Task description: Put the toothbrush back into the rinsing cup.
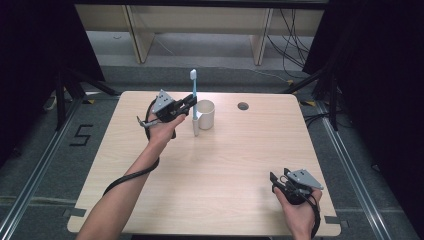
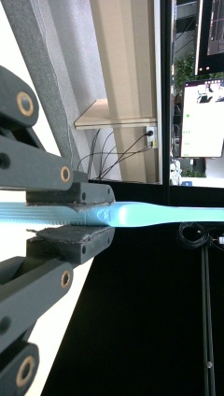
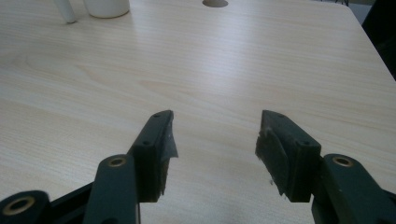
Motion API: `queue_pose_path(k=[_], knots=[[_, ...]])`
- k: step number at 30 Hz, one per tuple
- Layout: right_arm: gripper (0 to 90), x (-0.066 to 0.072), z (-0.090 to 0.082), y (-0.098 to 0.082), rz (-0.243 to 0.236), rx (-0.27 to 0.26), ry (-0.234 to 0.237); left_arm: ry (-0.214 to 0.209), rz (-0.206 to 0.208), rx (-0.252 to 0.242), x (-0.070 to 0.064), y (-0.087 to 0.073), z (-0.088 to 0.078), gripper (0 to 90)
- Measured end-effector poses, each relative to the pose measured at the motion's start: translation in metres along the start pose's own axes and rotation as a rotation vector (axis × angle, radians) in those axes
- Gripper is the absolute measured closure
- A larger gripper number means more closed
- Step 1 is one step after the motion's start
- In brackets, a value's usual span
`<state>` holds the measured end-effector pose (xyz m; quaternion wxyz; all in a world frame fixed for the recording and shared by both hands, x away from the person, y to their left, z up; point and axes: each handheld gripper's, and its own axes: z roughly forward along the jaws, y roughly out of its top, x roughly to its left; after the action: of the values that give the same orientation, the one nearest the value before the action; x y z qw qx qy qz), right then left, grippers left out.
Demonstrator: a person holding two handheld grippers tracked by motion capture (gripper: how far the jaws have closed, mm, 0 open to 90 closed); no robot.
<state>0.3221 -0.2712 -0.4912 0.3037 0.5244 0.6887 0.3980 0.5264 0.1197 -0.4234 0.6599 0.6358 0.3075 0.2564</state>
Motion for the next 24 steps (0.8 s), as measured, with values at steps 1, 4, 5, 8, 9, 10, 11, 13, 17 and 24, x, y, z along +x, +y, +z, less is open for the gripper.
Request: queue_pose_path(k=[1,4,5,8,9,10,11,13,17,24], knots=[[46.0,-0.0001,0.0004,0.0001,-0.005,-0.002,0.005,0.0,0.002,0.002,0.0,0.0,0.0004,78.3],[46.0,0.0001,0.0004,0.0,-0.003,-0.001,0.004,0.0,0.003,0.001,0.0,-0.0003,0.0017,78.3],[46.0,0.0001,0.0004,0.0,-0.004,-0.001,0.005,0.002,0.004,0.003,-0.0001,-0.0004,0.0019,78.3],[46.0,-0.0001,0.0003,0.0001,-0.005,-0.001,0.005,0.001,0.011,0.008,-0.0005,-0.0007,0.0029,78.3],[46.0,-0.0001,0.0002,0.0002,-0.005,-0.001,0.005,0.002,0.01,0.007,-0.0009,-0.0011,0.0034,78.3],[46.0,-0.0002,0.0004,0.0001,-0.009,-0.003,0.004,0.002,0.009,0.009,-0.0011,-0.0015,0.0037,78.3],[46.0,-0.0002,0.0005,0.0,-0.01,-0.002,0.004,0.004,0.009,0.011,-0.0011,-0.002,0.0041,78.3],[45.9,-0.0003,-0.0001,0.0003,-0.013,-0.002,-0.007,0.007,0.01,0.015,-0.0008,-0.0033,0.0051,78.3],[45.9,-0.0003,0.0005,0.0002,-0.016,-0.001,-0.006,0.011,0.008,0.016,0.0002,-0.0045,0.0065,78.3],[45.9,0.0027,0.0004,0.0001,0.017,0.007,0.003,0.011,0.016,0.019,0.0003,-0.0046,0.007,78.3]])
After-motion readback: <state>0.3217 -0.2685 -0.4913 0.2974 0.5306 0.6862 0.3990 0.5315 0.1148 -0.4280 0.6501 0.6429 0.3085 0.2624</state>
